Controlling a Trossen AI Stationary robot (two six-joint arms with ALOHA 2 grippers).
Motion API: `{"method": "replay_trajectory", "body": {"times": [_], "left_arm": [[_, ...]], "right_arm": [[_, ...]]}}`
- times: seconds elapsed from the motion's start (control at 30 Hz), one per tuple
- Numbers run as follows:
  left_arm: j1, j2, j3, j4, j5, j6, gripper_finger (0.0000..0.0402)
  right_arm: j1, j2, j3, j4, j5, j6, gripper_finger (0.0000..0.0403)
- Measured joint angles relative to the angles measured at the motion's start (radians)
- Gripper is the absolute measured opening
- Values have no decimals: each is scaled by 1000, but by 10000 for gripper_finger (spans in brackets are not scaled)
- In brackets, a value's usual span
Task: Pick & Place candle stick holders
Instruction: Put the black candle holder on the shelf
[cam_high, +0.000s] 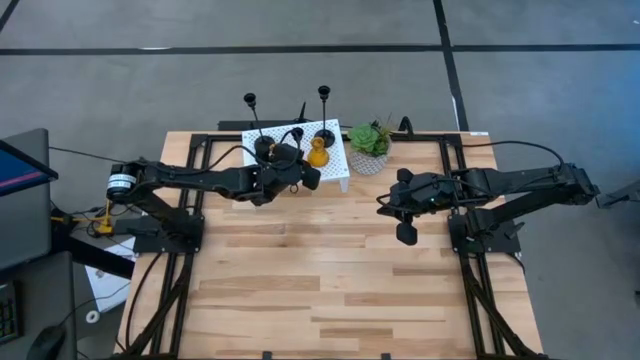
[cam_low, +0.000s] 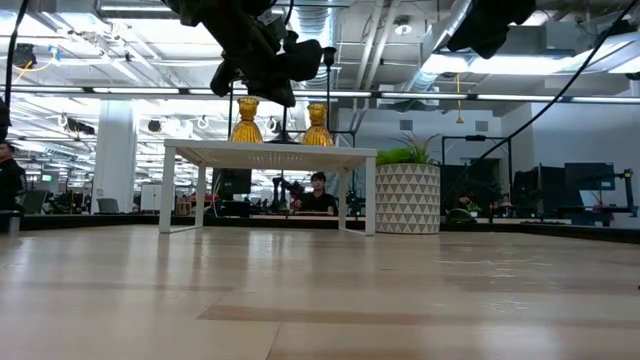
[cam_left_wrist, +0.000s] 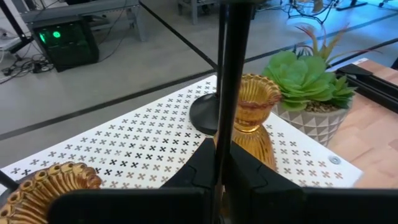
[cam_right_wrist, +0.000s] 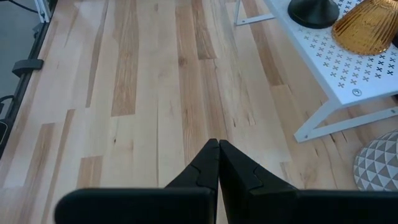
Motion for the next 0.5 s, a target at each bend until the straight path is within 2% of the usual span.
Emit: {"method": "replay_trajectory", "body": {"times": [0.5], "left_arm": [[10,0,0,0,0,0,12]], "right_arm": [[0,0,0,0,0,0,0]]}}
